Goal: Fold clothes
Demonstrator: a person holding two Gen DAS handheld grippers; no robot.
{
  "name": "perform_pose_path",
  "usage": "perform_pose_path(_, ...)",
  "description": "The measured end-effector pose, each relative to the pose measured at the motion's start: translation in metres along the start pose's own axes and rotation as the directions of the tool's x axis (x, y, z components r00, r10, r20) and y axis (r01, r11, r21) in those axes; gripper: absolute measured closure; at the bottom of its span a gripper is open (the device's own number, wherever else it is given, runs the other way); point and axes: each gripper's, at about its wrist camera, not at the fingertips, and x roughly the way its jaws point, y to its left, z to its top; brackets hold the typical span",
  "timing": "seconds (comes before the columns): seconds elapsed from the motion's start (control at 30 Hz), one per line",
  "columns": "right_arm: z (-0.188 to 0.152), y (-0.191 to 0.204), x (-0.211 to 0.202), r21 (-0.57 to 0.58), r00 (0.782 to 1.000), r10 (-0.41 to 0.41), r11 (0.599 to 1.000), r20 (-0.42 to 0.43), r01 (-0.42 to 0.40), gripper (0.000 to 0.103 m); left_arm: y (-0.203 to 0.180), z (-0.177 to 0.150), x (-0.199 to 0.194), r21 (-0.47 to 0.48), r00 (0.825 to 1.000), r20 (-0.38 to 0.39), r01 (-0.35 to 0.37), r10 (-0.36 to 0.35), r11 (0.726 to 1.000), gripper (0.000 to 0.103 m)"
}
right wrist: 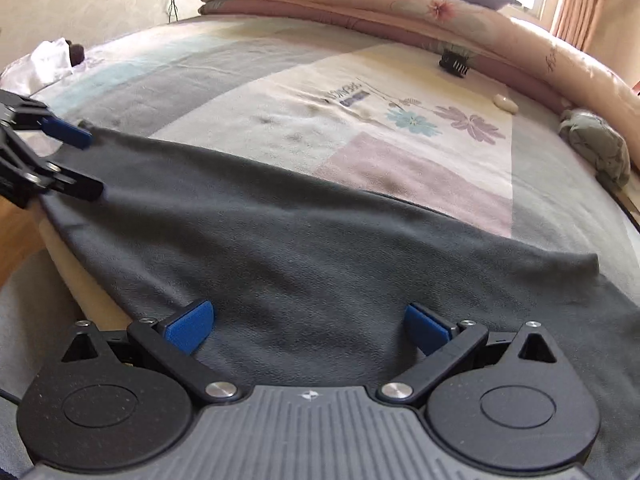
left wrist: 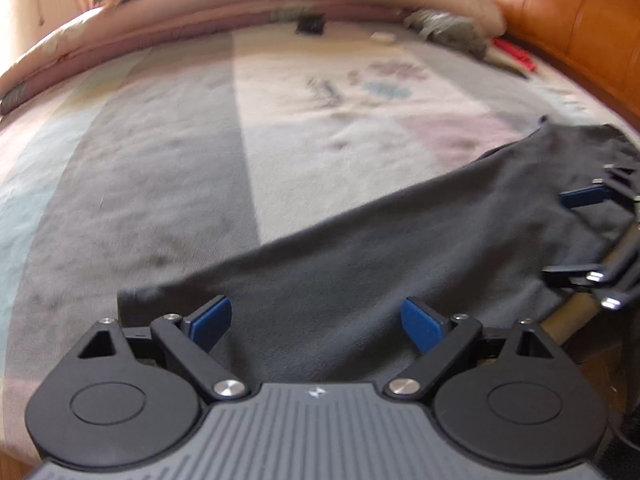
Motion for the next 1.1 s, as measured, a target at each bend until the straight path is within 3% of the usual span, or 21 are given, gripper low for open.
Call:
perform_pose_path(0.13, -0.006, 0.008, -0.013, -0.061, 0.998, 0.062, 0.996, -0.008, -0.063, 0.000, 0.016, -0.006, -0.002, -0.043, 1.000, 0.006, -0.014, 0.015, 0.999, 0.007)
perform_pose_path(0.23, -0.003, -0.009, -0.025, 0.015, 0.997, 0.067, 0.998, 0.024, -0.068, 0.000, 0.018, -0.001, -0.008, -0.057, 1.000, -0.011, -0.022, 0.022, 0.998, 0.008)
perform_pose_path(0.33, -0.001, -0.032, -0.031, 0.064, 0.999, -0.011, 0.998, 0.038, 0.009, 0.000, 0.008, 0.011, -0.017, -0.043, 1.000, 0.005, -0.003, 0.003, 0.999, 0.008)
perform_pose_path(0.47, -0.010, -0.062, -0.036, 0.109, 0.993, -0.110, 0.988, 0.035, 0.105, 0.000, -0.022, 0.035, -0.027, 0.008, 0.995, 0.042, 0.092, -0.092, 0.996, 0.008)
perform_pose_path(0.7, -0.035, -0.106, -0.037, 0.179, 0.965, -0.260, 0.949, -0.009, 0.258, 0.000, -0.105, 0.082, -0.011, 0.093, 0.951, 0.061, 0.297, -0.303, 0.950, 0.008)
perform_pose_path(0.8, -0.047, -0.120, -0.036, 0.238, 0.969, -0.245, 0.940, -0.022, 0.244, 0.000, -0.142, 0.091, 0.007, 0.082, 0.925, 0.043, 0.374, -0.379, 0.924, 0.008)
perform_pose_path(0.9, -0.056, -0.127, -0.039, 0.279, 0.977, -0.212, 0.938, -0.008, 0.205, 0.000, -0.167, 0.091, 0.031, 0.035, 0.913, -0.004, 0.407, -0.407, 0.913, 0.008)
perform_pose_path(0.97, -0.059, -0.130, -0.039, 0.287, 0.980, -0.199, 0.939, 0.004, 0.189, 0.000, -0.172, 0.089, 0.045, 0.002, 0.920, -0.016, 0.391, -0.391, 0.920, 0.008)
perform_pose_path(1.1, -0.063, -0.130, -0.037, 0.277, 0.981, -0.193, 0.944, 0.031, 0.177, 0.000, -0.165, 0.089, 0.062, -0.036, 0.950, 0.037, 0.312, -0.311, 0.949, 0.008)
